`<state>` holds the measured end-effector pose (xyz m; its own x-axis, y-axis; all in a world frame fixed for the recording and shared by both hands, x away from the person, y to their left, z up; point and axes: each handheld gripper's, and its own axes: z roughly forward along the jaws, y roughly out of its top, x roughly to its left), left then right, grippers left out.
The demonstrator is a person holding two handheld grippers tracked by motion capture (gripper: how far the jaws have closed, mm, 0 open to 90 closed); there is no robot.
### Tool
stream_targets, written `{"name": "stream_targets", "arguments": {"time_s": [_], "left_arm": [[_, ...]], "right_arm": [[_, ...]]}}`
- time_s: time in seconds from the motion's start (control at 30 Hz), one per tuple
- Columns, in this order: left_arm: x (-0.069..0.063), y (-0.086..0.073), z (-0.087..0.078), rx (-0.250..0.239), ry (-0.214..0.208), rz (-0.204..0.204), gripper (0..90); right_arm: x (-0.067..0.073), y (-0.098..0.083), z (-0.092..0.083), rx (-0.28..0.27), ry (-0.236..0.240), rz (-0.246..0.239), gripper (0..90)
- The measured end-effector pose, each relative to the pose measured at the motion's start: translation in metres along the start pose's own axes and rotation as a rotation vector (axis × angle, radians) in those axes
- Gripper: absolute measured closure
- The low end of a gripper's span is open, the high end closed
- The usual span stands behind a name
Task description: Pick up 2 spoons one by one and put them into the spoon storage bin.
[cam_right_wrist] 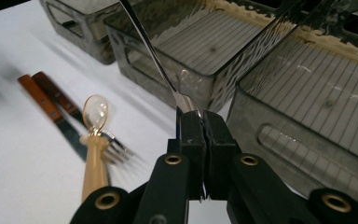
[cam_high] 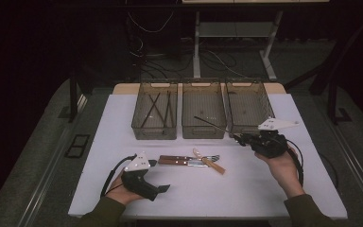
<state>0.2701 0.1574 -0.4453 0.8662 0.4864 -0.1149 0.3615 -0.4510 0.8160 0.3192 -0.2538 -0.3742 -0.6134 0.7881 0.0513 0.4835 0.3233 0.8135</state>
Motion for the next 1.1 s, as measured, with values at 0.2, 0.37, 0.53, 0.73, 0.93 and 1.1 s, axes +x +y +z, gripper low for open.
{"name": "stream_targets", "arguments": {"time_s": [0.2, 0.37, 0.53, 0.73, 0.93, 1.1], "left_arm": [[-0.001, 0.0, 0.0, 0.003, -0.001, -0.002, 0.0], [-0.001, 0.0, 0.0, -0.001, -0.001, -0.005, 0.0], [-0.001, 0.0, 0.0, 0.0, -0.003, 0.0, 0.0], [-0.001, 0.0, 0.0, 0.0, -0.005, 0.001, 0.0], [-0.001, 0.0, 0.0, -0.003, -0.007, -0.001, 0.0], [-0.002, 0.0, 0.0, -0.005, -0.009, -0.004, 0.0]], "right_arm": [[-0.001, 0.009, 0.012, 0.009, -0.027, 0.017, 88.1], [0.0, 0.018, 0.022, 0.013, -0.051, 0.037, 88.1], [0.001, 0.032, 0.033, 0.006, -0.07, 0.059, 88.1], [0.0, 0.047, 0.046, 0.01, -0.097, 0.076, 88.0], [-0.003, 0.057, 0.062, 0.026, -0.129, 0.089, 88.0], [-0.004, 0.06, 0.075, 0.049, -0.154, 0.098, 88.0]]}}
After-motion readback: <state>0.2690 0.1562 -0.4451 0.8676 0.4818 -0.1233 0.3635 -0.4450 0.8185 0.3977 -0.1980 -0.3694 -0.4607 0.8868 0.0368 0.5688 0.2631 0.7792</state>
